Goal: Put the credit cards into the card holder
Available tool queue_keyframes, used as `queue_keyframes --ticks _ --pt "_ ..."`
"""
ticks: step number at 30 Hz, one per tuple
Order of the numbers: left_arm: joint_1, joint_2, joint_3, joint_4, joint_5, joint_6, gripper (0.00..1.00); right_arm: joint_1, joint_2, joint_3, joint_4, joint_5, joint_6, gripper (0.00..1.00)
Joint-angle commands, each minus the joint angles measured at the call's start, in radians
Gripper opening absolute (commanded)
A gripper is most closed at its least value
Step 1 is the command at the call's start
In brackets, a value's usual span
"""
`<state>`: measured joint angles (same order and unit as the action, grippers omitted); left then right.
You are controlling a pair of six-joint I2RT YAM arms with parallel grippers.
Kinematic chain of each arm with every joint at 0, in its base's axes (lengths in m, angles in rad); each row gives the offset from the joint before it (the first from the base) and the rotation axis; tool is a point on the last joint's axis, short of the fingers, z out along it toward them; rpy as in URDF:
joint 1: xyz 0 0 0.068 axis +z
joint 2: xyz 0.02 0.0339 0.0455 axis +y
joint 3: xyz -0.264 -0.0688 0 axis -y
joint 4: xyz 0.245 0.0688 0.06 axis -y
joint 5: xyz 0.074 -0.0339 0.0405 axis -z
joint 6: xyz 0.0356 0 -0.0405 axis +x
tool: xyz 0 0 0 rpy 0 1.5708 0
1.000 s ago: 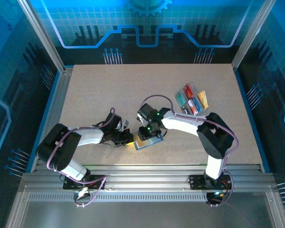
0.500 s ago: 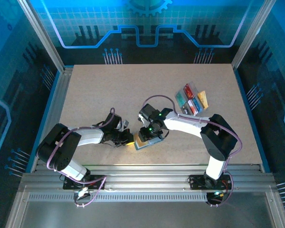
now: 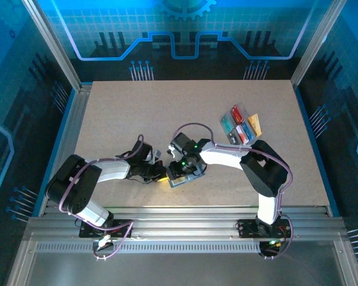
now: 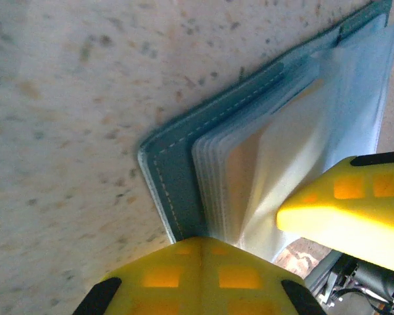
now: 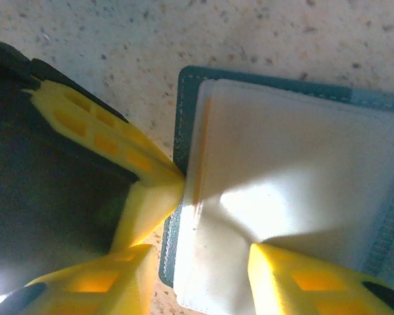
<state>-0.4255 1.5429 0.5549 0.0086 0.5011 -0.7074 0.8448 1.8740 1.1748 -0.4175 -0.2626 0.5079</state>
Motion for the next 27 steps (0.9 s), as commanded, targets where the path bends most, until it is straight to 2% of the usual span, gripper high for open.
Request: queue_keyframes --ticks 1,5,12,16,20,25,27 --pt "0.029 -0.052 0.003 -0.082 -0.014 0.008 0.05 -0.006 0.001 -0.023 0.05 -0.078 0.017 0.49" --pt "0.052 -0.122 0.003 -0.132 -0.005 0.001 0.05 -0.028 -0.015 -0.042 0.086 -0.138 0.03 0.51" --pt "0.059 -0.254 0.051 -0.259 -0.04 0.008 0.07 -0.059 -0.082 -0.025 0.048 -0.151 0.009 0.51" --pt "0.056 -0.255 0.074 -0.261 -0.026 0.013 0.08 -0.083 -0.149 -0.029 0.022 -0.16 -0.004 0.51" --pt "0.02 -0.215 0.127 -0.251 -0.026 0.011 0.07 -0.136 -0.218 -0.02 -0.045 -0.1 -0.031 0.5" --pt "-0.014 -0.175 0.195 -0.256 -0.061 0.005 0.07 -0.206 -0.258 -0.025 -0.116 -0.048 -0.045 0.34" --pt "-0.025 -0.142 0.22 -0.249 -0.058 0.008 0.07 -0.241 -0.321 -0.051 -0.132 0.021 -0.042 0.28"
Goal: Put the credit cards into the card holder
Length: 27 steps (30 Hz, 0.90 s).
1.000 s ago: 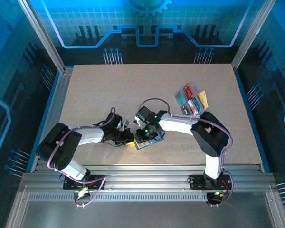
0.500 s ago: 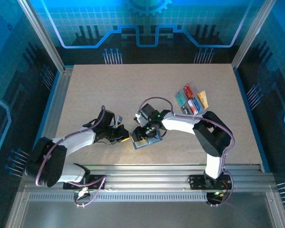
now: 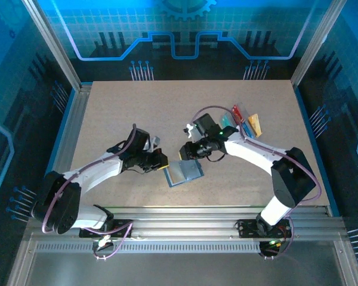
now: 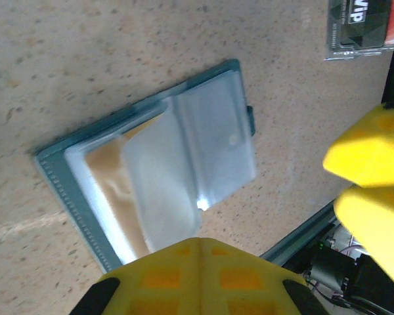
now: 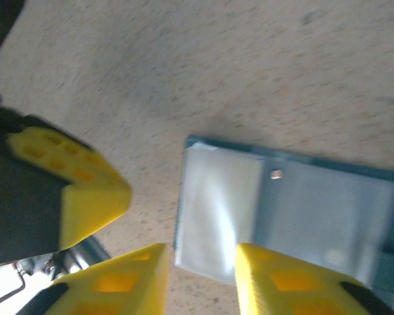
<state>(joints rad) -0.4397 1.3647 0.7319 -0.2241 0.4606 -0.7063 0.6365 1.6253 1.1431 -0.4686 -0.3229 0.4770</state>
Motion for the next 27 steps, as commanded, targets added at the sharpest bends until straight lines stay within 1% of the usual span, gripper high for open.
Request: queue_keyframes --ticks 1,2,3,5,7,8,10,11,13,17,21,23,27 --pt "-0.018 0.052 0.05 -0.01 -0.014 0.007 0.06 -0.046 -0.099 -0.025 -0.102 0.133 -0.011 0.27" --pt "-0.028 0.073 0.062 -0.001 -0.012 0.008 0.07 -0.062 -0.131 -0.02 -0.142 0.209 -0.012 0.28" --pt "-0.039 0.095 0.077 0.002 -0.014 0.012 0.07 -0.076 -0.157 -0.005 -0.192 0.319 -0.012 0.31" --pt "-0.067 0.149 0.118 -0.006 -0.022 0.029 0.06 -0.119 -0.191 0.02 -0.266 0.485 -0.011 0.4" --pt "-0.09 0.204 0.148 -0.005 -0.018 0.036 0.05 -0.191 -0.216 0.036 -0.305 0.591 -0.004 0.44" --pt "-0.097 0.226 0.152 0.003 -0.014 0.033 0.05 -0.232 -0.226 0.042 -0.318 0.631 0.001 0.45" --pt "-0.103 0.25 0.147 0.016 -0.017 0.029 0.04 -0.294 -0.244 0.045 -0.312 0.682 -0.009 0.45" --pt "-0.102 0.255 0.139 0.02 -0.019 0.031 0.05 -0.327 -0.245 0.048 -0.311 0.704 -0.015 0.47" --pt "-0.103 0.258 0.122 0.02 -0.028 0.038 0.05 -0.388 -0.236 0.062 -0.306 0.706 -0.032 0.48" --pt "-0.103 0.27 0.093 0.022 -0.034 0.045 0.05 -0.516 -0.197 0.098 -0.268 0.645 -0.062 0.5" --pt "-0.103 0.266 0.063 0.029 -0.043 0.042 0.04 -0.575 -0.127 0.157 -0.263 0.655 -0.095 0.49" --pt "-0.103 0.264 0.05 0.036 -0.044 0.039 0.05 -0.608 -0.091 0.181 -0.25 0.64 -0.105 0.48" --pt "-0.103 0.269 0.032 0.052 -0.037 0.03 0.04 -0.663 -0.019 0.225 -0.215 0.524 -0.124 0.44"
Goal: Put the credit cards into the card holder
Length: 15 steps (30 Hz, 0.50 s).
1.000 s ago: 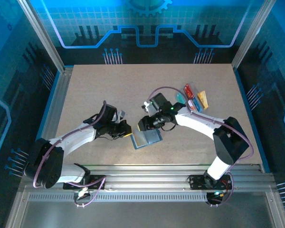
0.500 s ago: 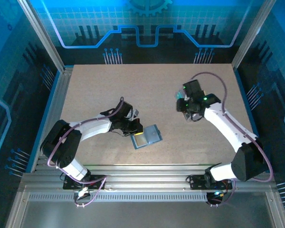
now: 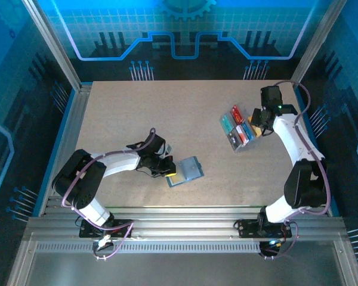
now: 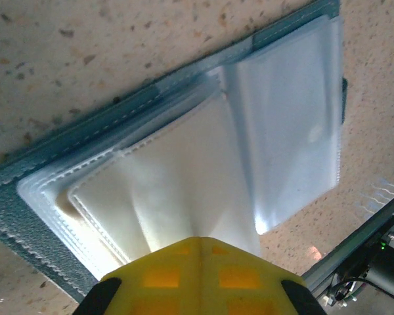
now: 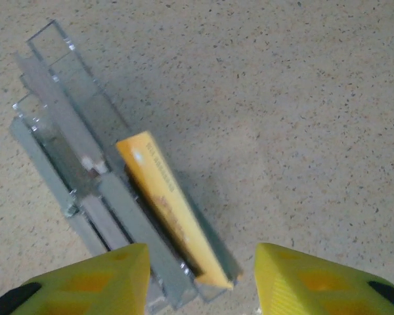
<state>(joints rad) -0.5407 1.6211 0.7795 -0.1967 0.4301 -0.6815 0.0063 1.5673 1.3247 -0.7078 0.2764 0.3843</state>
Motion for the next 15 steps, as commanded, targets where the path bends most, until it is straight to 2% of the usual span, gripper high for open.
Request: queue_keyframes --ticks 1,8,15 --pt "-0.002 0.014 -0.019 0.026 -0.009 0.003 0.04 -0.037 0.049 0.05 0.034 -0.088 -0.036 0.43" --pt "-0.002 0.011 -0.04 0.041 -0.009 -0.004 0.04 -0.05 0.117 0.122 0.045 -0.152 -0.071 0.38" --pt "-0.001 0.002 -0.055 0.049 -0.009 -0.009 0.04 -0.051 0.164 0.166 0.02 -0.145 -0.076 0.31"
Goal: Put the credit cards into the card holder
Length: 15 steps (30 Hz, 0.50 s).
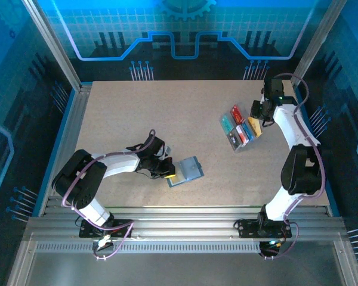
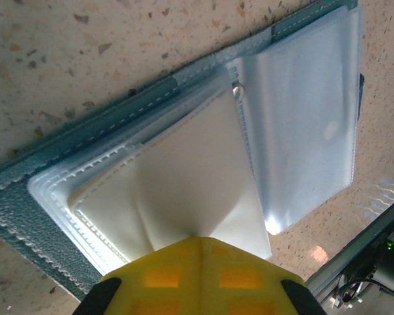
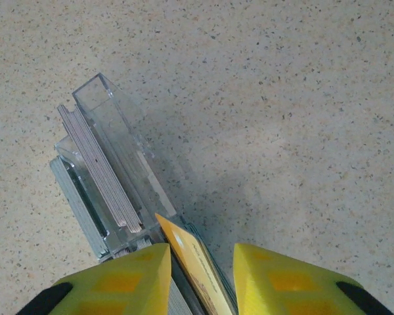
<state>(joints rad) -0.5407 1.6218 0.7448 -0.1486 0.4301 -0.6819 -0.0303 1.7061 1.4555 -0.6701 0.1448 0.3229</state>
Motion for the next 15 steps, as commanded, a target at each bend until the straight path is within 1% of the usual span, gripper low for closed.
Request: queue_keyframes --ticks 1,6,8,15 --pt "-0.001 -0.002 -0.022 0.001 -0.011 -0.009 0.04 -0.014 0.032 0.04 -0.023 -0.005 -0.015 0.31" --pt "0.001 -0.003 -0.025 0.002 -0.01 -0.01 0.04 -0.013 0.057 0.051 -0.037 0.003 -0.02 0.3" --pt "0.0 -0.003 -0.024 0.001 -0.011 -0.01 0.04 -0.011 0.06 0.051 -0.034 -0.02 -0.024 0.29" --pt "-0.001 -0.005 -0.028 0.001 -0.013 -0.011 0.04 0.003 0.058 0.05 -0.036 -0.033 -0.026 0.19"
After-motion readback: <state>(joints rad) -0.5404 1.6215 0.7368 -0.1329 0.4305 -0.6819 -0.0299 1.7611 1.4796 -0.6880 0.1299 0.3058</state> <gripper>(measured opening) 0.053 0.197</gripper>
